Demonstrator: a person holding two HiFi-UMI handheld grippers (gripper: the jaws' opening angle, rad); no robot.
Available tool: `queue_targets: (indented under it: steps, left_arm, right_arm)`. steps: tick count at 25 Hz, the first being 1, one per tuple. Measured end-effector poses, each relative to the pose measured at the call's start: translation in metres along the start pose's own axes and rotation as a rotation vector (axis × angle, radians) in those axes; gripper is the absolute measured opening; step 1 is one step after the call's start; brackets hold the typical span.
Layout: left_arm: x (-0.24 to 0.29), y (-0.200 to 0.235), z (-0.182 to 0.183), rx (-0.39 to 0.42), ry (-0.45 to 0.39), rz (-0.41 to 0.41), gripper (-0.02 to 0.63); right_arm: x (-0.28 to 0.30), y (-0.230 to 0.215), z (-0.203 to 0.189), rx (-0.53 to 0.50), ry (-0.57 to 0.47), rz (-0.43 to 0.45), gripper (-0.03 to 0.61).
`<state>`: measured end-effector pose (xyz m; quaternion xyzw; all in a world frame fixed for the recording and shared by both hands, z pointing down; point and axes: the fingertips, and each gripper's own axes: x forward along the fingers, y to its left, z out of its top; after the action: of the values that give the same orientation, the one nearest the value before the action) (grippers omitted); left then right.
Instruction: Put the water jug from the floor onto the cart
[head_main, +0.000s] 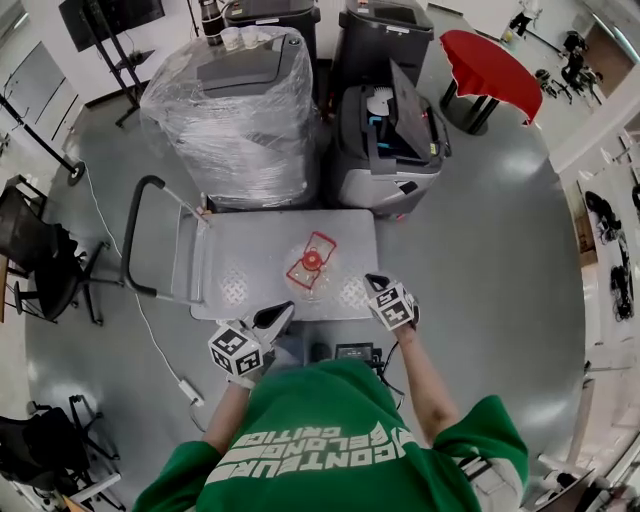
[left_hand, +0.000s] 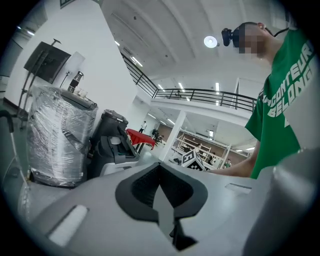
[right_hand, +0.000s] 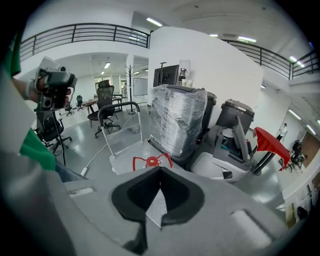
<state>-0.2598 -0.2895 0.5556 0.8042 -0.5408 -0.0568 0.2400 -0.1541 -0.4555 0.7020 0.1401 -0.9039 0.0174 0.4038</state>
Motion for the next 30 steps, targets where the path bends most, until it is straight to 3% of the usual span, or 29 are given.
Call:
queue_targets:
  steps: [10,24,30]
  left_arm:
    - [0.024,-0.019,-0.012,0.017,0.050,-0.054,0.009]
    - [0.030,-0.018,-0.004,0.028,0.066,-0.127,0.009]
    - [0.007,-0.001,0.005,0.028,0.055,-0.145,0.009]
  right_arm:
    - [-0.066,-0.002,0.021,0.034,-0.187,-0.004,-0.008]
    - [-0.101,0.017,0.020,0.056,-0.188,-0.039,-0.008]
    - [-0.094,0.049,0.051,0.076,-0.214,-0.043,-0.007]
